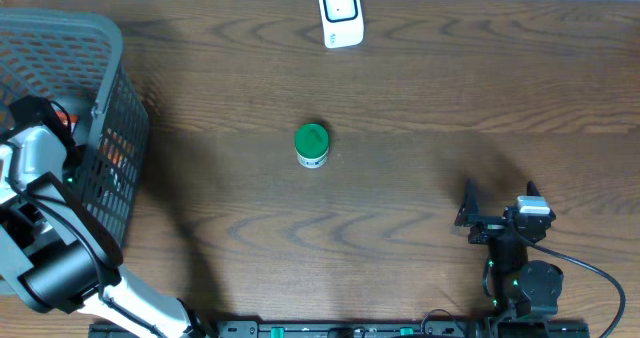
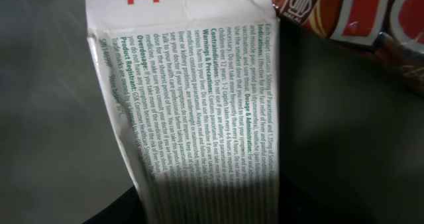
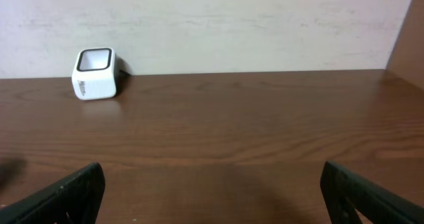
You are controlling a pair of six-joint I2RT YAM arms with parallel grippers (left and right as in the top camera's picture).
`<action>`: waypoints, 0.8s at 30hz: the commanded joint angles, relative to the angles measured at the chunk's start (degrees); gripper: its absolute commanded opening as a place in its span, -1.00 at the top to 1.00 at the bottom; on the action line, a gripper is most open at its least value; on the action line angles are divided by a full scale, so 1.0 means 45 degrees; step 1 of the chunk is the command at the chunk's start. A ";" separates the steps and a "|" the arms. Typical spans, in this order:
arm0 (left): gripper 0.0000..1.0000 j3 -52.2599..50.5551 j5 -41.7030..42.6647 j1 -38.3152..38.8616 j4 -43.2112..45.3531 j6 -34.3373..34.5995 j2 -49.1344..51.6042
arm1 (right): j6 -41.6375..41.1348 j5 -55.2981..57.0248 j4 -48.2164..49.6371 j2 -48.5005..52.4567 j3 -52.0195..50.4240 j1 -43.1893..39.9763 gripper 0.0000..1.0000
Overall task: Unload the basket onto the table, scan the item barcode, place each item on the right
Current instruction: 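Grasp the white Panadol box with the left gripper, then lift the Panadol box past the scanner and set it right of the bottle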
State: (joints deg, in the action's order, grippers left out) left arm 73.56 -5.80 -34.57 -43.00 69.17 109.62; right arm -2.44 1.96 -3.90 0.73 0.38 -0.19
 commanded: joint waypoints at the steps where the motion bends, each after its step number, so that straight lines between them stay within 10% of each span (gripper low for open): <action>1: 0.01 0.0102 0.1875 -0.0034 0.0068 0.0019 -0.0136 | -0.0160 0.0073 -0.0044 -0.0015 -0.0015 0.0141 -0.99; 24: 0.09 0.0296 0.3959 -0.0267 0.2351 0.0024 -0.8174 | -0.0160 0.0073 -0.0044 -0.0015 -0.0015 0.0141 -0.99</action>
State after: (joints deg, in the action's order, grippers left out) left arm 73.82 7.49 -35.57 -33.89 69.21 76.99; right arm -2.44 1.96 -3.90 0.73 0.38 -0.19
